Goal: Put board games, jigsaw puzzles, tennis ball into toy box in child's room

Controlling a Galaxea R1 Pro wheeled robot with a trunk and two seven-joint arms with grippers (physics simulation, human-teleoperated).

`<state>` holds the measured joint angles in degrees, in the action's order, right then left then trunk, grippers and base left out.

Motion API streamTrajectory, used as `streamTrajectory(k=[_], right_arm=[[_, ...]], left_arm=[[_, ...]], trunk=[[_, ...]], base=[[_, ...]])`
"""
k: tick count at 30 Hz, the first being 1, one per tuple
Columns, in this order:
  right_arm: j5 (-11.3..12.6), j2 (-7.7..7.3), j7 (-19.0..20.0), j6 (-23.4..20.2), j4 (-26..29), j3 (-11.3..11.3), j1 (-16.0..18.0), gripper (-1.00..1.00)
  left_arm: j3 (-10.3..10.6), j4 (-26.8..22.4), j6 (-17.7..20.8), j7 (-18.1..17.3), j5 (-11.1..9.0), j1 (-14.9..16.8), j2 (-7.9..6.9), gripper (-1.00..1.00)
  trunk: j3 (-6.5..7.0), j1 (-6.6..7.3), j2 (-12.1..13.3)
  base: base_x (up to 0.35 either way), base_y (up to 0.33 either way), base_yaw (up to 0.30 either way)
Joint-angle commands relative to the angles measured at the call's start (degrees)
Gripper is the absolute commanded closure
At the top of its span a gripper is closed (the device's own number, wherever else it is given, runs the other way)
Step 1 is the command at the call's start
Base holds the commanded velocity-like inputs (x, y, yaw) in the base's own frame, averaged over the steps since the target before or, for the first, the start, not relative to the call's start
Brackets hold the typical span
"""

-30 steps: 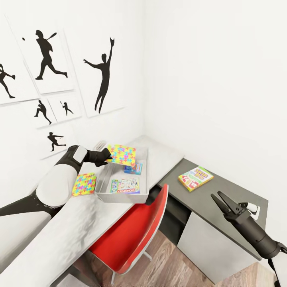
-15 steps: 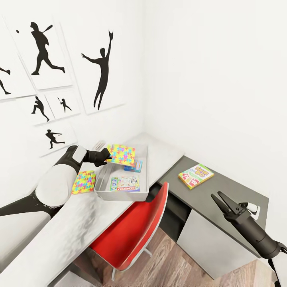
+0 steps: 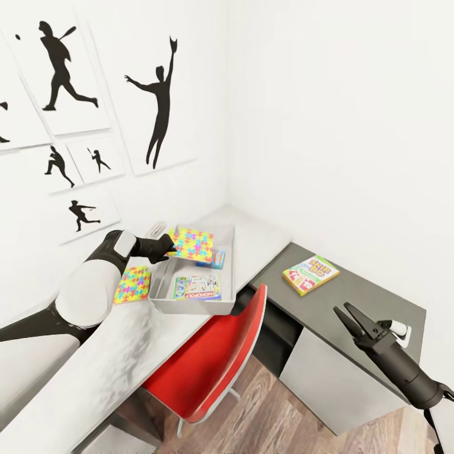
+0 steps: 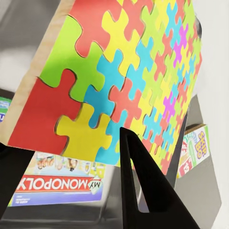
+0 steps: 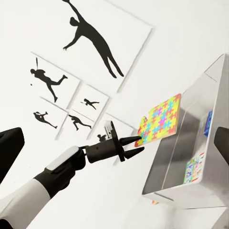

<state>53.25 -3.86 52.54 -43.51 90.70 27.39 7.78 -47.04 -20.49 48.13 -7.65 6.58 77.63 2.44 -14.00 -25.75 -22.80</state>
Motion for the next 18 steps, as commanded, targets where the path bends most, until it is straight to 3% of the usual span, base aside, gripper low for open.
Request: streamTrajectory(k=[1,18], right_arm=[[0.19,-0.01,0.08,-0.25,0.01,0.04,0.05,-1.0],[0.19,0.0,0.16,-0.13,0.01,0.04,0.05,-1.0]], left_arm=[[-0.32,-0.14,0.28,-0.38,0.58,0.06,0.07,1.0],[-0.32,-0.16,0.38,-0.71,0.69,0.07,0.1,1.0]], trunk=[[-0.2,-0.03,-0.12],[-0.39,-0.03,-0.12]], base=[[0.0,0.0,0.0],[0.005,-0.017,0.0]])
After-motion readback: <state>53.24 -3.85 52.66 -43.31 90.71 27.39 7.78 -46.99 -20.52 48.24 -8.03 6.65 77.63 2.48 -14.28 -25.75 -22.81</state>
